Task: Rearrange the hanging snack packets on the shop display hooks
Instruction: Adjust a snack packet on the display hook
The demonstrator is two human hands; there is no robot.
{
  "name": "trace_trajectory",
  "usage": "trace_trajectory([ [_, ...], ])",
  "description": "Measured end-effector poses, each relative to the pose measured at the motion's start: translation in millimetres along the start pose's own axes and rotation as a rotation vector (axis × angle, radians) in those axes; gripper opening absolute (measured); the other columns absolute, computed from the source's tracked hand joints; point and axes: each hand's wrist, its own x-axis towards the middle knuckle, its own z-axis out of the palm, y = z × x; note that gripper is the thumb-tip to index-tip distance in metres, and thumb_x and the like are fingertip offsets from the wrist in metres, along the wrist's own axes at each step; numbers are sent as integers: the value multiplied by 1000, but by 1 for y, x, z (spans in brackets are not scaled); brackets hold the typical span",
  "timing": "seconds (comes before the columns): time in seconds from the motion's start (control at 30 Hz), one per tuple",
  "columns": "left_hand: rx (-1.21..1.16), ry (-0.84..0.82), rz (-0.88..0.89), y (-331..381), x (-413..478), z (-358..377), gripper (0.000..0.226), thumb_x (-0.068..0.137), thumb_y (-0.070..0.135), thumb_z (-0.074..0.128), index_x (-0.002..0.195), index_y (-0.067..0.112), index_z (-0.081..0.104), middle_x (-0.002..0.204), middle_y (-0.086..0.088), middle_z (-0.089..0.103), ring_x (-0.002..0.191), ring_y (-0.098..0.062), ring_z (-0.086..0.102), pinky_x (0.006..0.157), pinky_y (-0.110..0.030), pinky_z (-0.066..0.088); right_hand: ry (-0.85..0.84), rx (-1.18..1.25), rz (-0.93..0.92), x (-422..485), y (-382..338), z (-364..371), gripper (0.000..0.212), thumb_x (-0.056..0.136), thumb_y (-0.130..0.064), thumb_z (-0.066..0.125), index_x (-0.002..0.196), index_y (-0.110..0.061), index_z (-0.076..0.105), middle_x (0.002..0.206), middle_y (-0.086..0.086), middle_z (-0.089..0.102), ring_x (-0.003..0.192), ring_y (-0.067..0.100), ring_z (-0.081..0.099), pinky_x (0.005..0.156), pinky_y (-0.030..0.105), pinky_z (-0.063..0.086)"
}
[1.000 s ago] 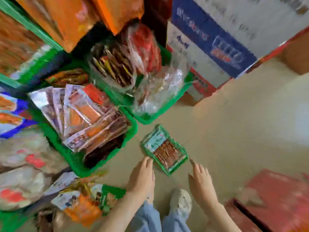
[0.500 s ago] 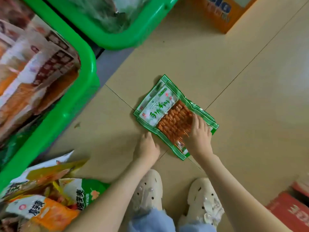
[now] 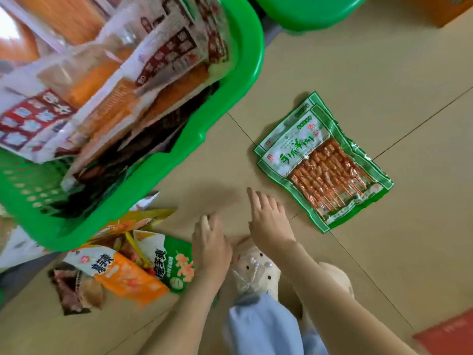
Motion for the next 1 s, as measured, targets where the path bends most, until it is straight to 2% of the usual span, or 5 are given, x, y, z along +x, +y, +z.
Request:
trace_trajectory([
  [0.2, 377, -271, 121, -87, -23, 10, 60, 90, 17, 53, 144, 28, 28, 145, -10, 26, 129, -26, 31, 104, -37, 29, -190, 22, -114, 0, -53, 37, 65, 86, -4, 50, 143, -11, 18, 138, 7, 36, 127, 26, 33, 103, 34, 29],
  [0.4, 420, -42, 382, -120, 0, 37, 41, 39, 5, 86, 75, 17, 71, 79, -7, 60, 74, -26, 54, 74, -38, 44, -283, 43, -127, 0, -65, 86, 56, 86, -5, 50, 137, -11, 27, 133, 7, 41, 123, 26, 36, 102, 33, 31],
  [0.53, 320, -48, 525, -110, 6, 34, 49, 33, 4, 85, 77, 16, 69, 54, 1, 58, 60, -23, 60, 74, -33, 44, -436, 202, -20, -10, -69, 86, 59, 87, -16, 55, 140, -15, 28, 135, 6, 45, 123, 28, 43, 100, 35, 35],
  [0.7, 140, 126, 772, -76, -14, -24, 30, 61, 10, 51, 91, 15, 50, 60, -1, 54, 59, -23, 55, 52, -28, 42, -485, 26, 29, -32, -78, 31, 33, 93, -29, 51, 120, -10, 49, 115, 8, 59, 104, 27, 58, 75, 30, 42],
  [1.0, -186, 266, 440, -26, -112, -223, 63, 74, 17, 72, 130, 10, 43, 130, -12, 55, 125, -26, 42, 102, -46, 34, -294, -165, -8, -165, -108, -191, 22, 95, -9, 39, 107, -11, 57, 93, 6, 62, 85, 22, 59, 67, 30, 47],
])
